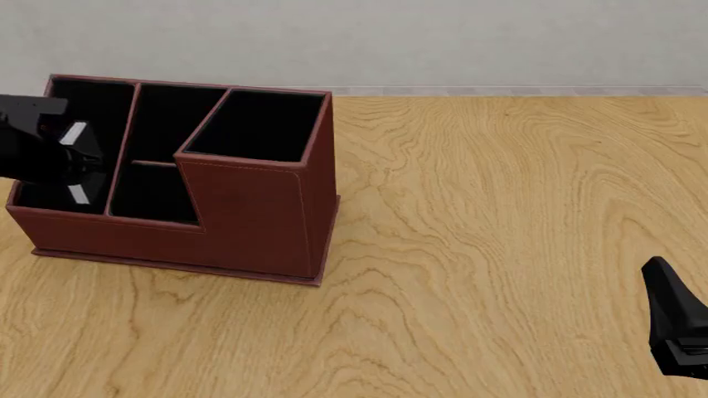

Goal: Pick up the book and place it in the left compartment of the caddy.

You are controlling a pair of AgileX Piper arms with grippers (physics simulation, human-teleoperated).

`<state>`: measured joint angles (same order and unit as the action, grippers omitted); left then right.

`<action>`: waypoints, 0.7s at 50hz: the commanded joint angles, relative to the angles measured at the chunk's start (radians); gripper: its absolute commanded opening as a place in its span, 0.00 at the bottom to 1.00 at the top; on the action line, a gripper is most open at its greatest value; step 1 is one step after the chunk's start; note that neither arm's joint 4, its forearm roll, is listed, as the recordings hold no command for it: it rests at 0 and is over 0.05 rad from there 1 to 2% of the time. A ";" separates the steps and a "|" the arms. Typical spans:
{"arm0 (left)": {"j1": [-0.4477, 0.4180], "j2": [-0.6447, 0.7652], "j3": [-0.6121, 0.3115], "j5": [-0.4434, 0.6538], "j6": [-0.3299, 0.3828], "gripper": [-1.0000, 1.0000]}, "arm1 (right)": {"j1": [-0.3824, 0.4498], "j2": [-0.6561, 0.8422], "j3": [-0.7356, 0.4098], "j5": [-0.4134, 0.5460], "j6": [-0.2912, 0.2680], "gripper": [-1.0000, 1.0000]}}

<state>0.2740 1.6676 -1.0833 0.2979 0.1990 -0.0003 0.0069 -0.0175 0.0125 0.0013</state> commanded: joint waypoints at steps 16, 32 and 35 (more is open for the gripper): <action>-0.006 0.026 -0.012 -0.026 0.011 0.00 | 0.000 0.000 0.007 -0.007 -0.001 1.00; -0.012 0.017 -0.008 -0.032 0.020 1.00 | 0.000 0.000 0.007 -0.007 -0.001 1.00; -0.014 0.014 -0.007 -0.032 0.019 1.00 | 0.000 0.000 0.007 -0.008 0.000 1.00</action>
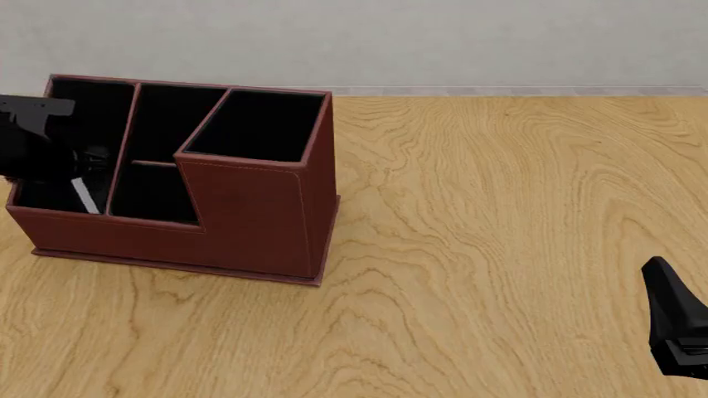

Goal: Pick up the book and place it in the left compartment of the caddy.

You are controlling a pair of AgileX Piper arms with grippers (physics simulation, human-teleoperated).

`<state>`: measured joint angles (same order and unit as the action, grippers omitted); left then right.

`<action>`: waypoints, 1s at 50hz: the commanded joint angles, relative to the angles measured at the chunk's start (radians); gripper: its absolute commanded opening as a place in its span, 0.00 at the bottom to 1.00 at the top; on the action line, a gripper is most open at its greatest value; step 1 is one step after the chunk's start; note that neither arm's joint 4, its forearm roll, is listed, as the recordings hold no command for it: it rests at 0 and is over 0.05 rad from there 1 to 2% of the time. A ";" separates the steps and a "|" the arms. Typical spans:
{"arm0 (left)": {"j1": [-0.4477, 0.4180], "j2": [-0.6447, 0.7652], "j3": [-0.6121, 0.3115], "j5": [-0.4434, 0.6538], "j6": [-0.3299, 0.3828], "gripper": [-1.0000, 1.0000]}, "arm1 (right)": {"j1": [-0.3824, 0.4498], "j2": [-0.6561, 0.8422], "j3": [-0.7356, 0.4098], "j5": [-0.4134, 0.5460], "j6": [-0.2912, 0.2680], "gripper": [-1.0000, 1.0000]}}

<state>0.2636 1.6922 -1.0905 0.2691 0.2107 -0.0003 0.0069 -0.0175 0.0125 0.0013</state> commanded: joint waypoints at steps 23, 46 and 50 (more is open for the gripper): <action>-0.008 -0.058 0.003 0.027 0.001 1.00 | 0.000 0.000 0.007 -0.007 0.000 1.00; -0.013 -0.319 0.098 0.145 -0.015 1.00 | 0.000 0.000 0.007 -0.007 0.000 1.00; -0.014 -0.374 0.126 0.163 -0.019 1.00 | 0.000 0.000 0.007 -0.007 0.000 1.00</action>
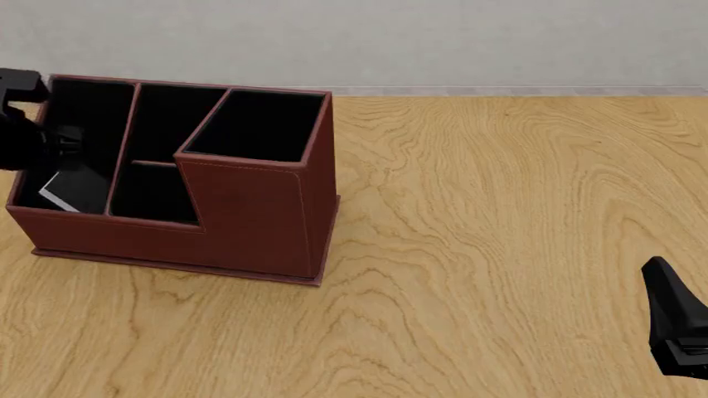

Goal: Pick up the book and place it in the left compartment of the caddy.

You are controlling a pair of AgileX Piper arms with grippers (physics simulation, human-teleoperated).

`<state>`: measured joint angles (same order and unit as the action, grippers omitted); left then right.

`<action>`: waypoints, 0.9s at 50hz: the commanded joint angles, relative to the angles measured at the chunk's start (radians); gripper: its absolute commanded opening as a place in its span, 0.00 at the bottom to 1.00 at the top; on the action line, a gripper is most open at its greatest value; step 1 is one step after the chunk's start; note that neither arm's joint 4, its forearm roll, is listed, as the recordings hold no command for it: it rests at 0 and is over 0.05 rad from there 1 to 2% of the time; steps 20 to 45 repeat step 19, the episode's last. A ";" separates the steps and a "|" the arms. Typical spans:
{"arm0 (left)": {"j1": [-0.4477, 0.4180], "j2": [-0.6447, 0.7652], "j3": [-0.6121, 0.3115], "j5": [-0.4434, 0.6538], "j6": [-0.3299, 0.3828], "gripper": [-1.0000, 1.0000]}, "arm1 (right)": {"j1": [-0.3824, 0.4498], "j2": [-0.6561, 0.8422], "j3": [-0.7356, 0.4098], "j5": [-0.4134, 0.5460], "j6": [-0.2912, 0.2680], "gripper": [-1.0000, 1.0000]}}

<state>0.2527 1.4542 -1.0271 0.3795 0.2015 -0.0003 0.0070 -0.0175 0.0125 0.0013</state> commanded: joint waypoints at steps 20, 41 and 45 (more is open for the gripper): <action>-0.028 -0.401 0.227 0.115 -0.055 1.00 | 0.000 0.000 0.007 -0.007 0.000 1.00; -0.028 -0.401 0.227 0.115 -0.055 1.00 | 0.000 0.000 0.007 -0.007 0.000 1.00; -0.028 -0.401 0.227 0.115 -0.055 1.00 | 0.000 0.000 0.007 -0.007 0.000 1.00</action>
